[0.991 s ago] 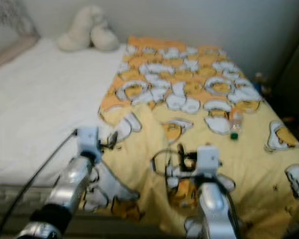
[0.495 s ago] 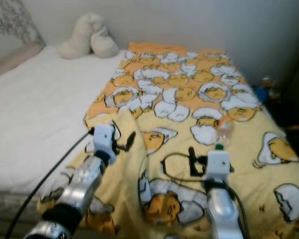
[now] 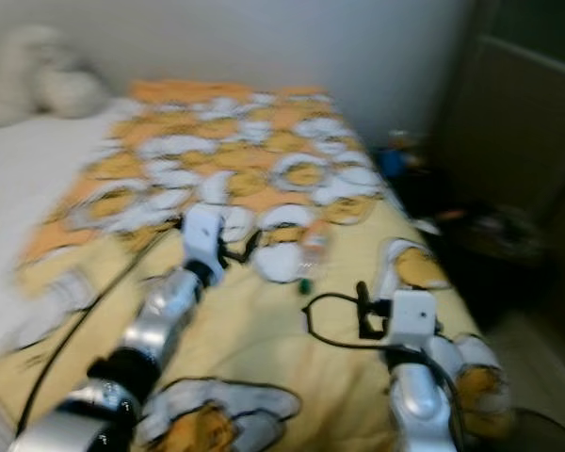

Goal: Clean up the room

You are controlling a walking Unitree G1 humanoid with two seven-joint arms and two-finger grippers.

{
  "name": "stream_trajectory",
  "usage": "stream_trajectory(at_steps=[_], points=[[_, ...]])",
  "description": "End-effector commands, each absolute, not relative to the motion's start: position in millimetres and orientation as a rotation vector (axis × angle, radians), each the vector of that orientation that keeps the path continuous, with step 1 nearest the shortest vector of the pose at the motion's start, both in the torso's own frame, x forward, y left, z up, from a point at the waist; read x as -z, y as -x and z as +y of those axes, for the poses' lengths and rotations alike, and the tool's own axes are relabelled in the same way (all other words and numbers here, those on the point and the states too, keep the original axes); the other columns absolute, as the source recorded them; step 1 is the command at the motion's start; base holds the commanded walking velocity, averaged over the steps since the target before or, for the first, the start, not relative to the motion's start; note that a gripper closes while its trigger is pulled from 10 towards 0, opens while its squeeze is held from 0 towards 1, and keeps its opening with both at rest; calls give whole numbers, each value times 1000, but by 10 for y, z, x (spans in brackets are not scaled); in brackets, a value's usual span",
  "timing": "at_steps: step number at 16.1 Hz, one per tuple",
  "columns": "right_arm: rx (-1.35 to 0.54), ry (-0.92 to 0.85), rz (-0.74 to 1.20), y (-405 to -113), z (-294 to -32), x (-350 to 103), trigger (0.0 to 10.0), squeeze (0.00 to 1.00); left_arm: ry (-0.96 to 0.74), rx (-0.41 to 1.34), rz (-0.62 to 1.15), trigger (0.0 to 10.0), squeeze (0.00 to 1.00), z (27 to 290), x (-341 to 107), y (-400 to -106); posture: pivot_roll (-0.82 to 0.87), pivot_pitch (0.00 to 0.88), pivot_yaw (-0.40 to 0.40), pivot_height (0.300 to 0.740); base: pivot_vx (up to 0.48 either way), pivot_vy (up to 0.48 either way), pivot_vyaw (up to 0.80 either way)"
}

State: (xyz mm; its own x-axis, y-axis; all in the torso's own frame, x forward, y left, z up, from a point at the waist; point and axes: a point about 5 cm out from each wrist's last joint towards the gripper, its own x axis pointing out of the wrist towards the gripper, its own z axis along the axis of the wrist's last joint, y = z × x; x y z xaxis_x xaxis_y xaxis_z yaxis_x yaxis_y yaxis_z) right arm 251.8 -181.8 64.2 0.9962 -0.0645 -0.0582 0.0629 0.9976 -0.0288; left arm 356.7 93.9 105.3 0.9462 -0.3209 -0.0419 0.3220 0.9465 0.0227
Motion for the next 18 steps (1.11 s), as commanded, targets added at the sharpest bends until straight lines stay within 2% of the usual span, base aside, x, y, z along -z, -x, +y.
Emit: stream_trajectory(at_steps=[1,3,4,6,7,9,11,12,16,18], points=[[67,40,64,-2486,-1839,-643,10000,0,-11,302,89,10000,1000,921,-1009,-3602,-72,0,44,740,322,-352,-656],[43,54,62,-2410,-1801,-650,10000,0,-15,276,160,10000,1000,842,-1000,-3667,-102,0,44,740,388,-174,-328],[41,58,70,-2342,-1792,-647,10000,0,3,254,197,10000,0,808,-1001,-3690,-118,0,39,740,0,0,0],[48,58,93,-2152,-1814,-645,10000,0,-34,222,224,10000,0,736,-1026,-3719,-157,48,29,740,0,0,0],[43,72,103,-2021,-1823,-661,10000,0,-35,183,222,10000,0,716,-1055,-3736,-203,108,24,740,0,0,0],[63,83,145,-1765,-1871,-667,10000,0,-147,76,151,10000,0,705,-1194,-3796,-260,164,6,740,0,0,0],[67,100,193,-1480,-1858,-722,10000,0,-180,26,148,10000,0,727,-1223,-3815,-310,219,-5,740,0,0,0],[75,100,203,-1435,-1862,-729,10000,0,-151,30,157,10000,0,731,-1205,-3809,-315,224,-6,740,0,0,0],[103,103,260,-1167,-1878,-790,10000,0,-228,36,205,10000,0,808,-1044,-3748,-354,290,-24,740,0,0,0],[92,114,304,-1036,-1865,-822,10000,0,-317,-59,183,10000,0,967,-1049,-3760,-377,326,-48,740,0,0,0]])
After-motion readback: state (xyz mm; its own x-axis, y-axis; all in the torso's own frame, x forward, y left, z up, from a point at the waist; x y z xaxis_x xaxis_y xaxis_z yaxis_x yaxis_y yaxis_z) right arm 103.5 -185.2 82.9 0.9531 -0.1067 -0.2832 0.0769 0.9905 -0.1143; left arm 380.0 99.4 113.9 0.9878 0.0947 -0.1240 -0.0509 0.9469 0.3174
